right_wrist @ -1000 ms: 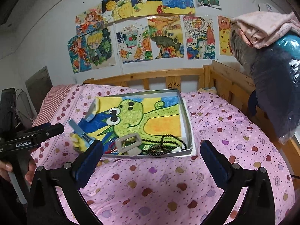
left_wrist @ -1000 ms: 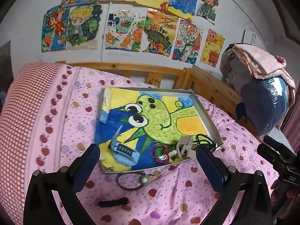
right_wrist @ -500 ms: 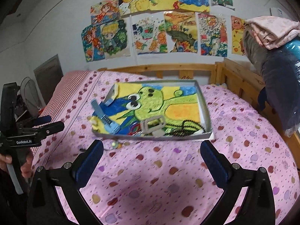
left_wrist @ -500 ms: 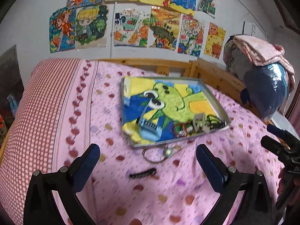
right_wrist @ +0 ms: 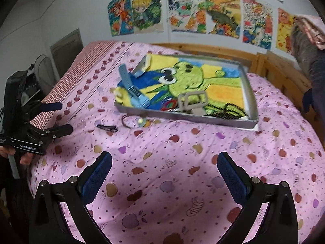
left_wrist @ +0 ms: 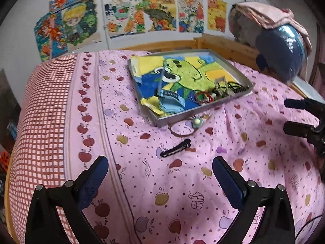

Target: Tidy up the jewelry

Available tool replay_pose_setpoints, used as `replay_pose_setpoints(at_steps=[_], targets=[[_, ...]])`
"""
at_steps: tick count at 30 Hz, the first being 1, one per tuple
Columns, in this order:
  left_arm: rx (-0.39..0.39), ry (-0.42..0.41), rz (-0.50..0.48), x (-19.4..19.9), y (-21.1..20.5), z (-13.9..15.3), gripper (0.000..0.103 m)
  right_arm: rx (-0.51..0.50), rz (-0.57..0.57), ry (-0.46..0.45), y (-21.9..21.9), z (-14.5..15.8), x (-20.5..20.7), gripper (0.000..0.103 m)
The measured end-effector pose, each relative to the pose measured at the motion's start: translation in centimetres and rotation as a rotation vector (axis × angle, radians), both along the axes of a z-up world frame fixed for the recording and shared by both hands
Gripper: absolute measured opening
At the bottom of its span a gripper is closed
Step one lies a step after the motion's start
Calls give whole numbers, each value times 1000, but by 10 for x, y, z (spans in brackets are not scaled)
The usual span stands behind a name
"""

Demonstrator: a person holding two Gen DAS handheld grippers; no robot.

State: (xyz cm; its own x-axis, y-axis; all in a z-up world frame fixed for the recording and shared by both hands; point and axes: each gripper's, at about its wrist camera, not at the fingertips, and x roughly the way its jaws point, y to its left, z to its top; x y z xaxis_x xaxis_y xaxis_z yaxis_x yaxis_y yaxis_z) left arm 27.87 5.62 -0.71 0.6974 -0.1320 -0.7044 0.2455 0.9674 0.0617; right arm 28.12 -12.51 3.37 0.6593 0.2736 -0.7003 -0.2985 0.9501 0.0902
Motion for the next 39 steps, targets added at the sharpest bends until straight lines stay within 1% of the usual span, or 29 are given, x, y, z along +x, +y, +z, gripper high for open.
replay_pose_setpoints(at_steps=[5,12,14,16,17,19,20,22,23,24,25,27,28,29,30,35,39], targets=[[-18,42,-38,13,-1,-11,103,19,38,55,6,-9,15,101],[-24,81,-69,29,-2,-27,103,84,19,109,5,-22,40,101],[-27,84,-81,32,-2,-30,100,94,8,119,4,-26,46,101],[-31,94,-92,35,-2,-33,88,97,8,127,5,-29,51,101],[-34,101,-98,37,-2,-35,84,96,8,131,5,-31,53,101],[-40,112,-113,39,-1,-40,69,93,11,136,6,-34,58,100],[-43,115,-119,40,0,-42,66,89,15,140,8,-36,60,98],[-50,116,-134,40,0,-46,55,85,21,145,10,-38,65,91],[-56,117,-150,39,0,-48,53,85,29,150,13,-40,69,84],[-62,118,-163,39,-1,-50,49,85,38,155,14,-41,72,75],[-68,121,-174,39,-1,-51,43,84,45,160,16,-42,75,71],[-77,130,-194,41,-3,-54,35,81,66,171,21,-44,81,62],[-77,134,-196,42,-4,-55,32,77,81,177,27,-47,84,60],[-76,141,-199,44,-5,-57,31,74,97,184,33,-49,88,57],[-78,146,-202,45,-5,-59,30,71,104,189,37,-50,89,56],[-90,162,-186,55,-4,-65,30,38,149,212,63,-60,98,56],[-108,141,-173,54,1,-64,30,30,155,222,70,-65,103,56]])
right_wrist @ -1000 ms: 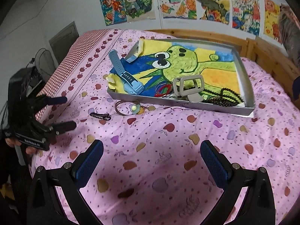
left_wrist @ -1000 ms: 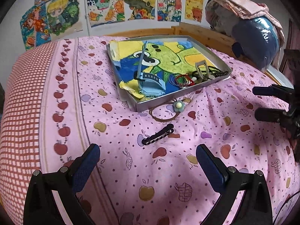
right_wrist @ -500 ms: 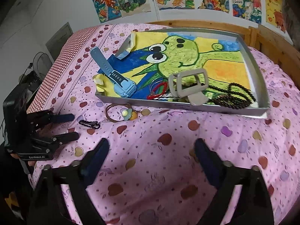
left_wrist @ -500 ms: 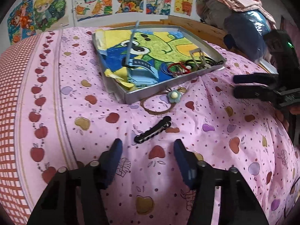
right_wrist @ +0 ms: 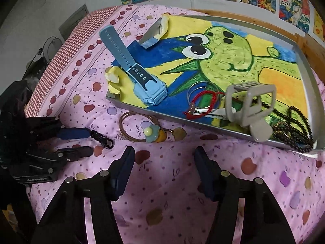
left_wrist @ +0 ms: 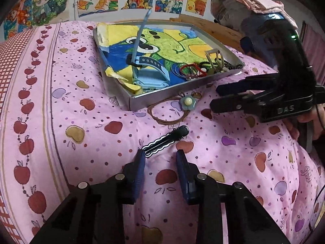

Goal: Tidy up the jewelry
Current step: 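Grasp the black hair clip with the left tool while the right tool grasps the flower hair tie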

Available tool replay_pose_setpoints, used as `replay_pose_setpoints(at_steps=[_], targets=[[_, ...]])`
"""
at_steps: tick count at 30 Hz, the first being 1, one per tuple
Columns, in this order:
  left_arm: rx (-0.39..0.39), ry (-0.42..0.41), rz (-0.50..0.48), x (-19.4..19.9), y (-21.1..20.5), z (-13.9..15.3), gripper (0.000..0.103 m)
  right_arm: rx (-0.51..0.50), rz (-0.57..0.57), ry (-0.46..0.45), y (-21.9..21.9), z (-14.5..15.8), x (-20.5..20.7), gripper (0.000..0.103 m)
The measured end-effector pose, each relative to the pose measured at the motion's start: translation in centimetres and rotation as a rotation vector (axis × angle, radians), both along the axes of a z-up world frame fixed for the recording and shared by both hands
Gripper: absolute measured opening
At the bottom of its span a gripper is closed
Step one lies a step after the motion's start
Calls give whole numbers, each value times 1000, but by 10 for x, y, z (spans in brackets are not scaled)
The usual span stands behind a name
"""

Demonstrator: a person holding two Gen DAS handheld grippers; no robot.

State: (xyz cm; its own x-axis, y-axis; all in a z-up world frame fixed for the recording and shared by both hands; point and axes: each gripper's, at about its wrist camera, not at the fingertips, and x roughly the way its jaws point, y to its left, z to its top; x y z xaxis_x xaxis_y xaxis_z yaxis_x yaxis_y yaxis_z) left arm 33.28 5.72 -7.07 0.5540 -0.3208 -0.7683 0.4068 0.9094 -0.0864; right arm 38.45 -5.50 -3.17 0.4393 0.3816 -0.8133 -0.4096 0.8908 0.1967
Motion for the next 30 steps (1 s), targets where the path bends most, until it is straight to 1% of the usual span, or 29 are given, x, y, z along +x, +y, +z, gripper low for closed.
replay_pose_setpoints(at_steps=[5,11,16,22,24,26,28,30], targets=[[-22,-47,-4,-7,5,9,30,6,7,19,5,-6,6,56],[35,-17,-37,5,-7,-1,30,4,14,29,16,-10,16,56],[50,-23,-47,16,-11,-1,30,8,11,35,21,-13,26,56],[79,-4,-58,21,-16,-11,30,-8,7,46,29,-21,38,56],[72,-2,-58,22,-16,-11,30,-13,2,44,30,-22,40,49],[61,1,-56,23,-14,-11,30,-13,-7,45,33,-23,44,46],[56,3,-54,24,-14,-11,29,-6,-13,47,33,-25,47,45],[52,6,-55,27,-15,-13,25,-7,-14,47,33,-28,51,44]])
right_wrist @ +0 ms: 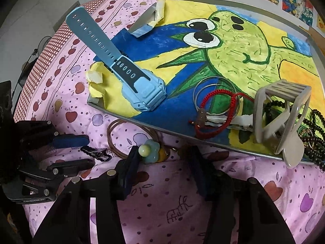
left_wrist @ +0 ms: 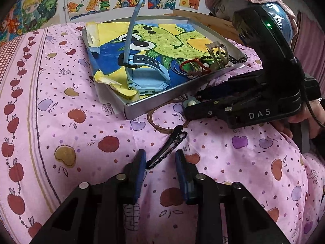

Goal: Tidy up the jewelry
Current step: 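Grasp the black hair clip with the left tool while the right tool grasps the flower hair tie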

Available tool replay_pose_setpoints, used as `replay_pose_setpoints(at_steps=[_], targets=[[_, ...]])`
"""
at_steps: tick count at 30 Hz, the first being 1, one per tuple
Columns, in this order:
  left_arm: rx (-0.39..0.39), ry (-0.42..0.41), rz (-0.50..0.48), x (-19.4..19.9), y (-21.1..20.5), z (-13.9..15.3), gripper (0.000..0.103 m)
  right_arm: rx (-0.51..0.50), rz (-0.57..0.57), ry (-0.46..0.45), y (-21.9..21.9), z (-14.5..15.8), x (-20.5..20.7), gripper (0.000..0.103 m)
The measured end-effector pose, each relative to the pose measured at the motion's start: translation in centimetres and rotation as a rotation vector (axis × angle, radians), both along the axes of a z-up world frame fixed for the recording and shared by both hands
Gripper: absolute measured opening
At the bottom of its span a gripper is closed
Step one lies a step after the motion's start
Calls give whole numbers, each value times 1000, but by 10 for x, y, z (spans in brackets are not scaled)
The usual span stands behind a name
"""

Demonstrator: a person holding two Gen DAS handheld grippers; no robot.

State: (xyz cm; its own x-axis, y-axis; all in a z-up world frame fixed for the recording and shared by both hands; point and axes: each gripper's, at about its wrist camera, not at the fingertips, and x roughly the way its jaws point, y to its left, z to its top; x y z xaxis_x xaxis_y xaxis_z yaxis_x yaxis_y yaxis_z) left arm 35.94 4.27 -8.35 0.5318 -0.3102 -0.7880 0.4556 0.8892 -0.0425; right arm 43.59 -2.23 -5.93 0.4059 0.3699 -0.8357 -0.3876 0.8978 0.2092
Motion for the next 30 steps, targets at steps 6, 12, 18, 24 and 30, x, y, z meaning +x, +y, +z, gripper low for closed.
replay_pose_setpoints(at_steps=[6,12,18,24,30], targets=[[-5,21,-7,8,-2,-6,16,-7,-4,5,-3,-7,4,36],[4,32,0,10,-4,-10,6,5,-10,6,-9,-16,10,24],[-1,16,13,8,-3,-9,4,16,-14,-17,-13,-17,1,23],[-15,-19,34,0,2,-3,4,26,-25,-52,-20,-6,-17,18],[-22,-55,65,-7,5,5,4,30,-42,-86,-23,4,-30,16]])
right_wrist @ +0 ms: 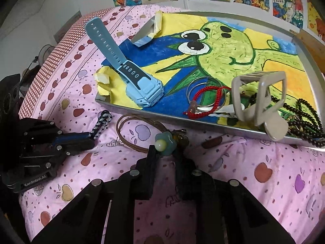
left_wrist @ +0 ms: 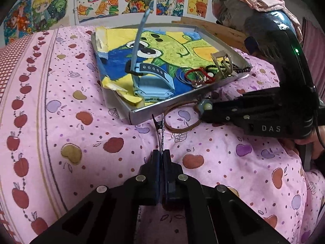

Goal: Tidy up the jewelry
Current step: 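Grasp the black hair clip with the left tool while the right tool grasps the flower hair tie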

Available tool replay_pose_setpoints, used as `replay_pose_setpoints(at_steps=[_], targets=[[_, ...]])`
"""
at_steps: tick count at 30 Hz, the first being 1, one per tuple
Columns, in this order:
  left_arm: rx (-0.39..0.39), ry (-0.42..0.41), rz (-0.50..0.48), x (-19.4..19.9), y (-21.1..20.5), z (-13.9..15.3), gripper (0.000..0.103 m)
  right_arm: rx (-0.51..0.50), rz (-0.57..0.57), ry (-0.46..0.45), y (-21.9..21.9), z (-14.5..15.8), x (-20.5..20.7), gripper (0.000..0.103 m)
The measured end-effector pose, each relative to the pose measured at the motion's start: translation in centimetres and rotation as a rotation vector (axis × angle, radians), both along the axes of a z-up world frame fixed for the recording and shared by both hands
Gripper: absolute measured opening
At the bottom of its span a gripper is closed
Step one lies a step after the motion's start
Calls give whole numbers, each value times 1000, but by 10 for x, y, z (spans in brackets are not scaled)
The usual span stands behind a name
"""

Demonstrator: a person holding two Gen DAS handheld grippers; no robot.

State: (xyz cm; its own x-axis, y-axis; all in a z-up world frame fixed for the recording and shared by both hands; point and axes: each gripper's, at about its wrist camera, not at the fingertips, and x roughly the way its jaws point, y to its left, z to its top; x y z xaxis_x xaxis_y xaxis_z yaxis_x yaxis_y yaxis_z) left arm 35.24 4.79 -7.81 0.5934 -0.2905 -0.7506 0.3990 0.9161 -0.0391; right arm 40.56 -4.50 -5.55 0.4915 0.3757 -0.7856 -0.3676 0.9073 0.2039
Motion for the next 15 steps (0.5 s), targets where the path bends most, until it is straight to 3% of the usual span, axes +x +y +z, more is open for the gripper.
replay_pose_setpoints(at_steps=[15], targets=[[6,-73,65,-15,3,20,4,32,-52,-128,-28,31,-34,16]])
